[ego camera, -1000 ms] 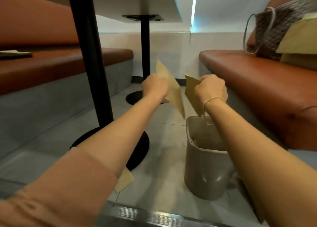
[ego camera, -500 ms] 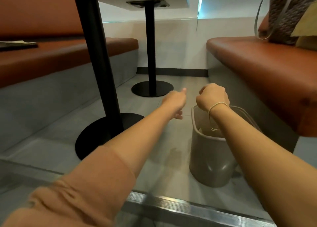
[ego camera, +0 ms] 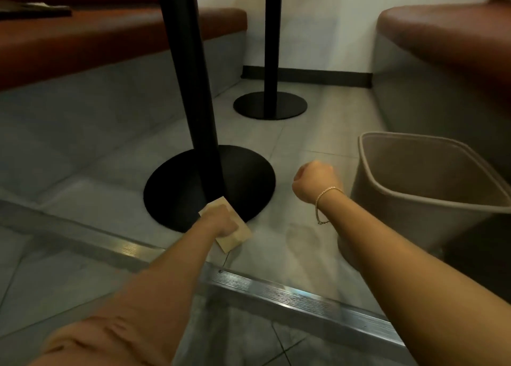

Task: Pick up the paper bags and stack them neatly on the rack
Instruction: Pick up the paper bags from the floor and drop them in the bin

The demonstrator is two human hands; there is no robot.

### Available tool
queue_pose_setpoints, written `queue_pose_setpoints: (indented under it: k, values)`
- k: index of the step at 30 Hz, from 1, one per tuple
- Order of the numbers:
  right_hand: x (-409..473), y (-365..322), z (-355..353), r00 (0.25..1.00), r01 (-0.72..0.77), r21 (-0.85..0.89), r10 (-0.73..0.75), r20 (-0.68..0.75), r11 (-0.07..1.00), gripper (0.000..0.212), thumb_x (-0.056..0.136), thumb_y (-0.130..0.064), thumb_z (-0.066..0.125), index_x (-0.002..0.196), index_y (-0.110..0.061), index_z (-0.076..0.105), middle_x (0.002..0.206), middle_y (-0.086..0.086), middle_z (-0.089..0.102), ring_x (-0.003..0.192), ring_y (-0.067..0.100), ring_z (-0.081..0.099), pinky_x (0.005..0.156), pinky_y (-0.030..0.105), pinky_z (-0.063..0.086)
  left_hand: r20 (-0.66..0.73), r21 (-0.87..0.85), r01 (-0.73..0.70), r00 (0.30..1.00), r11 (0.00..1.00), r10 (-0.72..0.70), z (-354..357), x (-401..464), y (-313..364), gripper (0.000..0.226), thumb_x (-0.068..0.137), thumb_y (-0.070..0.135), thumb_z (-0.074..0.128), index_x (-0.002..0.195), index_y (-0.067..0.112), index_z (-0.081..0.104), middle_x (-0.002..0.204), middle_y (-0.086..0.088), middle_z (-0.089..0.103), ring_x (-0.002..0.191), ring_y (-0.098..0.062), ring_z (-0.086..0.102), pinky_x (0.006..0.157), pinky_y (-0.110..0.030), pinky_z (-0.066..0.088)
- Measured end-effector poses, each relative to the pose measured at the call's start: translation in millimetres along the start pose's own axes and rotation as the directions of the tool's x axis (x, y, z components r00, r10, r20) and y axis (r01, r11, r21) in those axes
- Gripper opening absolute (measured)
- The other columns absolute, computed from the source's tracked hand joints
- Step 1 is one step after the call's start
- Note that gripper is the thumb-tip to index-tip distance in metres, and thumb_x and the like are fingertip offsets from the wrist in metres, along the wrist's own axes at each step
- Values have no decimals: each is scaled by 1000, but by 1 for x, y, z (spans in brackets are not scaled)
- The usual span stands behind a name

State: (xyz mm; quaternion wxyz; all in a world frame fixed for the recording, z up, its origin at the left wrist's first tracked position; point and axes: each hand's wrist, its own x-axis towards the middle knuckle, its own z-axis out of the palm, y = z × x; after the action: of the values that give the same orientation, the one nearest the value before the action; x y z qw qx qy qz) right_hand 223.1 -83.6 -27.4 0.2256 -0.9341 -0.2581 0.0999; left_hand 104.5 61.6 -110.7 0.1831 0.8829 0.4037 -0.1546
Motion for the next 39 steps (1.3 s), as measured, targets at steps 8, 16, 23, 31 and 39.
queue_pose_setpoints:
  k: [8,16,23,31,39]
  values:
    - [15,7,51,990,25,-115,-9,144,993,17,92,-16,45,79,-12,53,87,9,58,77,23,54,65,26,40,29,110,-119,993,987,116,54,33,-22,89,84,53,59,148,13,12,153,-9,17,141,-28,14,113,-41,23]
    - [19,18,67,978,42,-136,-13,207,990,25,91,-15,48,109,-10,64,108,10,64,95,27,60,76,28,47,-60,237,-133,987,962,151,67,48,-32,57,91,40,53,134,5,37,135,-11,38,124,-26,39,99,-34,39]
    - [18,14,78,968,66,-126,-33,247,990,26,91,-14,46,110,-10,63,109,9,64,98,24,60,78,27,48,-64,280,-123,987,952,147,73,49,-24,60,85,39,57,131,4,40,128,-12,41,116,-26,44,93,-32,43]
    - [12,18,77,961,101,-160,-54,273,982,28,94,-14,44,116,-8,60,114,11,63,103,26,60,89,31,52,22,357,-142,989,923,144,73,44,-13,45,87,40,53,117,7,56,115,-9,56,104,-25,54,83,-31,47]
    - [7,22,74,955,100,-173,-46,293,980,29,95,-15,44,118,-9,59,116,12,61,105,27,59,90,32,51,-18,416,-148,985,897,171,75,46,-8,31,95,17,49,123,5,55,123,-13,56,112,-27,55,92,-32,46]
